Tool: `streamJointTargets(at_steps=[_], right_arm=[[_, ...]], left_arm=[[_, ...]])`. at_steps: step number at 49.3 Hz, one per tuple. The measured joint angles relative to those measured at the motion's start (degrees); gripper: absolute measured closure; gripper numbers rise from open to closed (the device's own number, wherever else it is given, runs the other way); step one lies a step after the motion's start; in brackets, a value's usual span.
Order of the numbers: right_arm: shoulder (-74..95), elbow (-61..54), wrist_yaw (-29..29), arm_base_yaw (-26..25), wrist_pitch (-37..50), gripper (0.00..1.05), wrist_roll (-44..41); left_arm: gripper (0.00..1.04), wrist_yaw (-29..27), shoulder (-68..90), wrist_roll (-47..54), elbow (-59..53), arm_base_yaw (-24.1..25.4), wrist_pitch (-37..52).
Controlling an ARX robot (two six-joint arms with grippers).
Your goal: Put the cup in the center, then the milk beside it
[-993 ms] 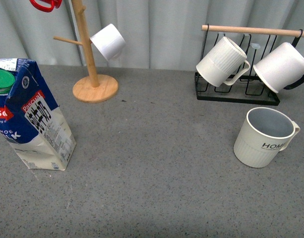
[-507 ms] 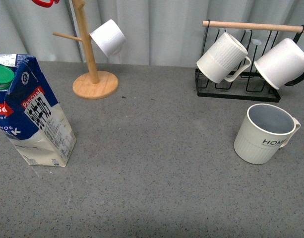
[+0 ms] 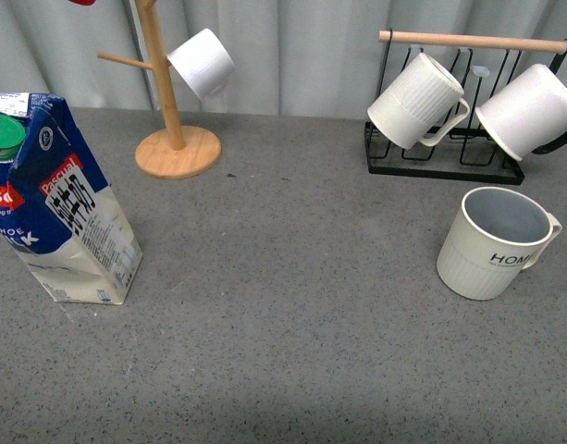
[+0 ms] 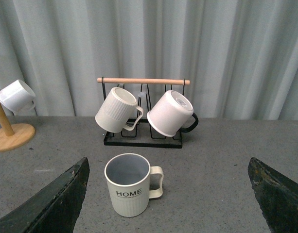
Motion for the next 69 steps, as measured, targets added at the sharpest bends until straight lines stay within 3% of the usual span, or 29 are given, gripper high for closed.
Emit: streamJointTargets(at_steps=[16, 19, 22, 33, 38, 50, 69], right_arm=[[0.02, 0.0, 0.02, 0.0, -0.02, 0.09, -0.02], [5.55, 3.74, 3.93, 1.18, -9.14, 0.09, -1.14], [11.63, 5.2, 3.8, 1.44, -10.36, 0.09, -2.21], [47.06, 12.2, -1.6, 0.22, 12.07, 0.09, -4.39], [59.95, 16.79, -2.25, 0.52, 17.0, 0.09, -4.28], [82.88, 28.94, -0.85, 1.14, 22.03, 0.09, -0.7], [100.17, 41.27, 2.23, 1.57, 17.44, 0.09, 5.86]], left_arm=[[0.07, 0.02, 0.0, 0.0, 0.0, 0.0, 0.0], [0.07, 0.0, 0.0, 0.0, 0.0, 0.0, 0.0], [0.07, 0.02, -0.02, 0.0, 0.0, 0.0, 0.0], [0.07, 0.02, -0.04, 0.0, 0.0, 0.0, 0.0], [0.07, 0.02, -0.04, 0.0, 0.0, 0.0, 0.0], [0.07, 0.0, -0.04, 0.0, 0.0, 0.0, 0.0], [0.07, 0.02, -0.04, 0.0, 0.0, 0.0, 0.0]])
